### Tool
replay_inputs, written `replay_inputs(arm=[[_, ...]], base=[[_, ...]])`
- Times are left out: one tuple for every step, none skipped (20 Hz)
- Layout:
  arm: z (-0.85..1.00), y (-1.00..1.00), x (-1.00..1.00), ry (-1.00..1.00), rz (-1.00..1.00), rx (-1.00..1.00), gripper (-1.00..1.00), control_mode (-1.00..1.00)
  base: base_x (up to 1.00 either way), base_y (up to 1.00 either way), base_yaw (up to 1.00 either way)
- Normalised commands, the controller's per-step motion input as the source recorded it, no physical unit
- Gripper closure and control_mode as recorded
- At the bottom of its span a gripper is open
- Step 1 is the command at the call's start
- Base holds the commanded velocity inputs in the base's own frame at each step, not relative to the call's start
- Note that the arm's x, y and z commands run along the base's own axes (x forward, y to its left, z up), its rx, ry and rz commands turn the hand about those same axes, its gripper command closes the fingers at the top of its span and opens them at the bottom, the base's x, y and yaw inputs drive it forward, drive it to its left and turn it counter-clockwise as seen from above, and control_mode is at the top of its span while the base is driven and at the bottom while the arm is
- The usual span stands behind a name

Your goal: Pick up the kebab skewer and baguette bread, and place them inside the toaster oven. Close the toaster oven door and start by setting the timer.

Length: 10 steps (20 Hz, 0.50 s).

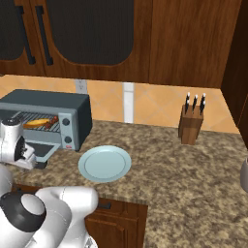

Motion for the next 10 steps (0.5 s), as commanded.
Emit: replay_inputs(arm=[[-0.22,0.04,0.26,0.0,0.0,-0.08,-1.0,-1.0],[-0.24,0.08,0.37,0.0,0.0,-0.05,-1.0,-1.0],[-0.24,0.04,0.41,0.0,0.0,-0.03,-1.0,-1.0],[-0.24,0.05,0.36,-0.02,0.0,-0.02,-1.0,-1.0],[-0.24,0.0,0.26,-0.02,0.0,-0.01,-1.0,-1.0],[-0.31,0.02,0.22,-0.05,0.0,0.0,-1.0,-1.0],[-0.34,0.0,0.23,-0.05,0.0,0.0,-1.0,-1.0],[-0.41,0.01,0.22,-0.07,0.0,0.0,-1.0,-1.0],[-0.36,0.05,0.13,-0.07,0.0,0.0,-1.0,-1.0],[-0.41,0.14,0.14,-0.11,-0.01,0.0,-1.0,-1.0]], base=[[0.0,0.0,0.0],[0.0,0.0,0.0],[0.0,0.0,0.0],[0.0,0.0,0.0],[0.0,0.0,0.0],[0.0,0.0,0.0],[0.0,0.0,0.0],[0.0,0.0,0.0],[0.0,0.0,0.0],[0.0,0.0,0.0]])
